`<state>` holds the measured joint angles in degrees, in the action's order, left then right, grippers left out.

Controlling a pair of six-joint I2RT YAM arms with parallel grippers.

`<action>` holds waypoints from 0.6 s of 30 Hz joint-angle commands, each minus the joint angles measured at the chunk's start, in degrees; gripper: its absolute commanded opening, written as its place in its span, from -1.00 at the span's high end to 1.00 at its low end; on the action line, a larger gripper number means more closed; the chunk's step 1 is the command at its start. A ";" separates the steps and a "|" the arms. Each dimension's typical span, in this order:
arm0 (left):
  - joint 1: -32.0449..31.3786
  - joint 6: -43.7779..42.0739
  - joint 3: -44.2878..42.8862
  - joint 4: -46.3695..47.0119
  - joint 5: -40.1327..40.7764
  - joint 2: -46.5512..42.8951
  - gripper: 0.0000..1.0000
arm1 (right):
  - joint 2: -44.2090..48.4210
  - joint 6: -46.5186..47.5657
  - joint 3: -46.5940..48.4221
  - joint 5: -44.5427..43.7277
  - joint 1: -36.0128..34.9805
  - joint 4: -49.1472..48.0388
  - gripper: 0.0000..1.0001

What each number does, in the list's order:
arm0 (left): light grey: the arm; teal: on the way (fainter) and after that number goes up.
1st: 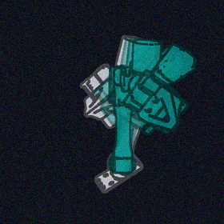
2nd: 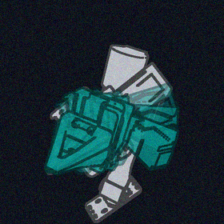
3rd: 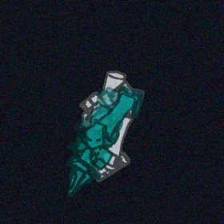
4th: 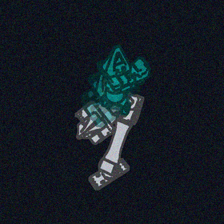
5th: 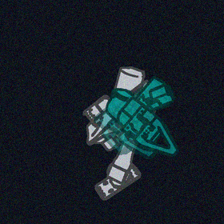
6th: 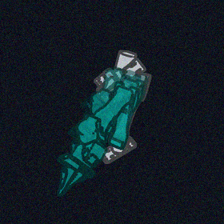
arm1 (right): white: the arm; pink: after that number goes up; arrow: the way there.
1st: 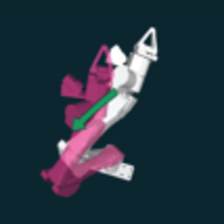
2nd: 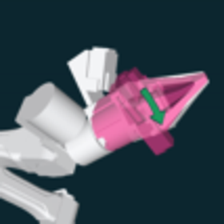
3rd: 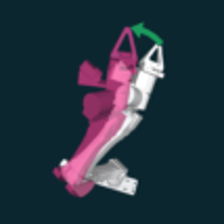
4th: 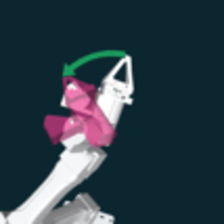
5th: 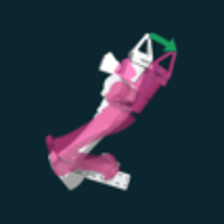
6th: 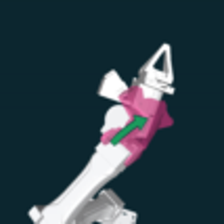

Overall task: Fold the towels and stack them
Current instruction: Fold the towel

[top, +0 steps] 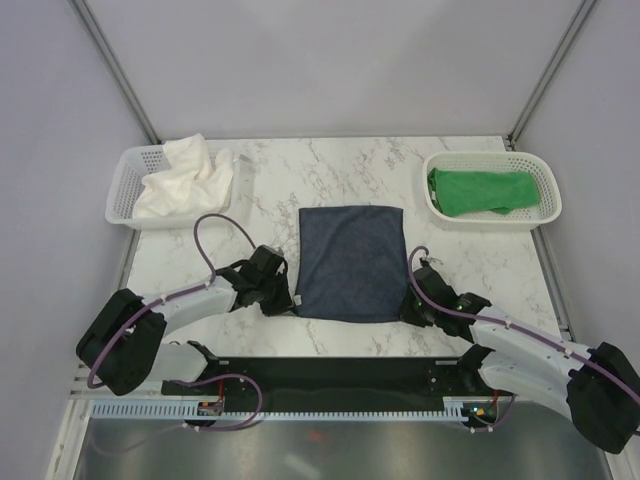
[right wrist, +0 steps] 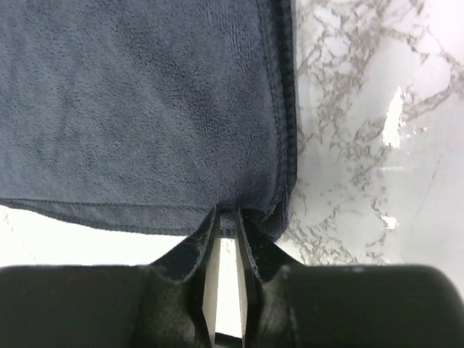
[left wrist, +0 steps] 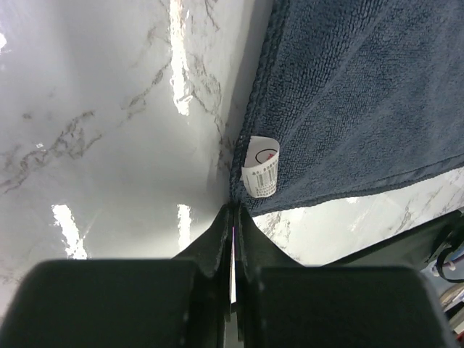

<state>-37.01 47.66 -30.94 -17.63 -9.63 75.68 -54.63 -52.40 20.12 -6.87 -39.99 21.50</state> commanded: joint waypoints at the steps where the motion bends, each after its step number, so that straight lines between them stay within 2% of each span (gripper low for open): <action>1: -0.34 1.73 2.02 -2.06 1.62 -1.75 0.95 | 1.54 -2.88 -1.05 -0.95 -0.88 2.58 0.58; 4: -0.43 1.91 3.78 -2.15 1.11 -4.39 0.95 | 3.74 -4.46 -1.13 -0.95 -2.11 3.81 0.57; 5: -0.43 1.39 3.35 -2.23 0.58 -4.66 0.87 | 4.26 -4.64 -1.05 -0.60 -2.63 3.99 0.56; 6: -0.43 0.08 2.73 -2.50 -0.38 -5.10 0.62 | 5.23 -4.55 -0.35 0.10 -2.64 4.17 0.50; 7: -0.43 -0.63 2.03 -2.93 -0.65 -5.71 0.17 | 5.58 -4.29 0.53 -0.07 -2.73 4.52 0.46; 8: -0.34 -1.25 -0.24 -3.63 -0.57 -6.24 0.09 | 6.28 -3.85 1.67 -0.24 -2.64 5.74 0.41; 11: 0.10 -5.29 -8.32 -8.11 0.66 -6.42 -0.07 | 6.82 -1.22 8.34 -1.64 -2.64 8.02 0.20; 12: 0.45 -7.82 -10.78 -9.17 1.27 -5.90 -0.08 | 6.38 1.49 12.71 -2.35 -2.73 8.38 0.02; 14: 2.37 -10.56 -18.17 -11.54 1.10 -3.54 -0.11 | 3.15 5.19 17.65 -4.54 -1.94 8.30 -0.14; 15: 3.08 -14.31 -20.54 -11.73 0.67 -2.30 -0.13 | 1.21 8.08 23.07 -4.90 -1.15 7.95 -0.20; 16: 3.87 -16.61 -25.44 -11.55 -0.29 -0.81 -0.19 | -1.24 14.20 25.82 -3.95 1.29 7.60 -0.21; 18: 6.33 -24.49 -30.73 -11.90 1.52 5.07 -0.19 | -9.41 21.08 33.70 -0.79 4.46 5.93 -0.21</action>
<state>-33.32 36.27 -54.54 -28.36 -9.58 75.81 -57.45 -43.66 44.82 -8.23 -38.96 30.20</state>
